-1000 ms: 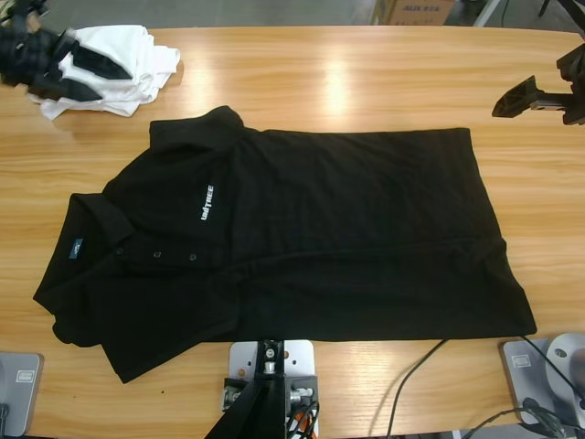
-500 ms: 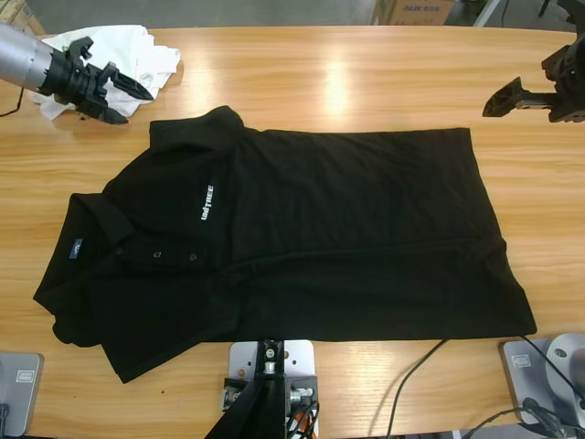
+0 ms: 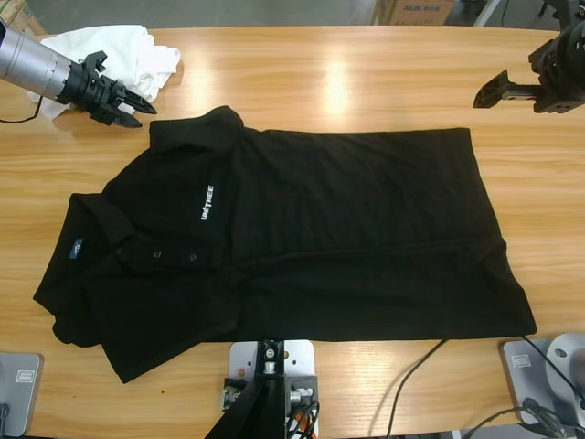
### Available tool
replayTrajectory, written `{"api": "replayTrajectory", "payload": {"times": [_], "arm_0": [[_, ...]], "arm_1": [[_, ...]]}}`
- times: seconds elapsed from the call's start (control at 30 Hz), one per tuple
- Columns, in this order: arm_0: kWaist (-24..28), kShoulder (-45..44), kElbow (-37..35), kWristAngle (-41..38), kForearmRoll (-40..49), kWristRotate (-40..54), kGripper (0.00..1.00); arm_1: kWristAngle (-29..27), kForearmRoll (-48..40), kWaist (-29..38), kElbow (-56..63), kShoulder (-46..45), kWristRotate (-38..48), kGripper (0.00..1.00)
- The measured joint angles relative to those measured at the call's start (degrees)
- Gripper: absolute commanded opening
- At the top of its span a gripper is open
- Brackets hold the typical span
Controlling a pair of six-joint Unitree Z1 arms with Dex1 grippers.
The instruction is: Fold clothes
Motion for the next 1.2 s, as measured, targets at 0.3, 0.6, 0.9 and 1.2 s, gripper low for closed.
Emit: {"api": "replayTrajectory", "payload": {"times": [0.3, 0.6, 0.9, 1.2], "arm_0": [[-2.21, 2.0, -0.43, -0.06, 0.01, -0.86, 0.71], [-2.76, 1.9, -1.13, 1.94, 0.86, -1.16, 0.927], [-2.92, 1.26, -2.07, 2.7, 2.31, -1.16, 0.931], [-2.77, -1.17, -2.77, 4.93, 3.52, -1.16, 0.927]], "arm_1": [[0.0, -1.45, -0.54, 1.05, 0.12, 0.0, 0.991], [0.4, -2.89, -0.91, 2.62, 0.13, 0.0, 0.991], [0.97, -4.27, -0.91, 4.48, 0.14, 0.0, 0.991], [1.59, -5.28, -0.91, 4.78, 1.79, 0.0, 0.991]]}}
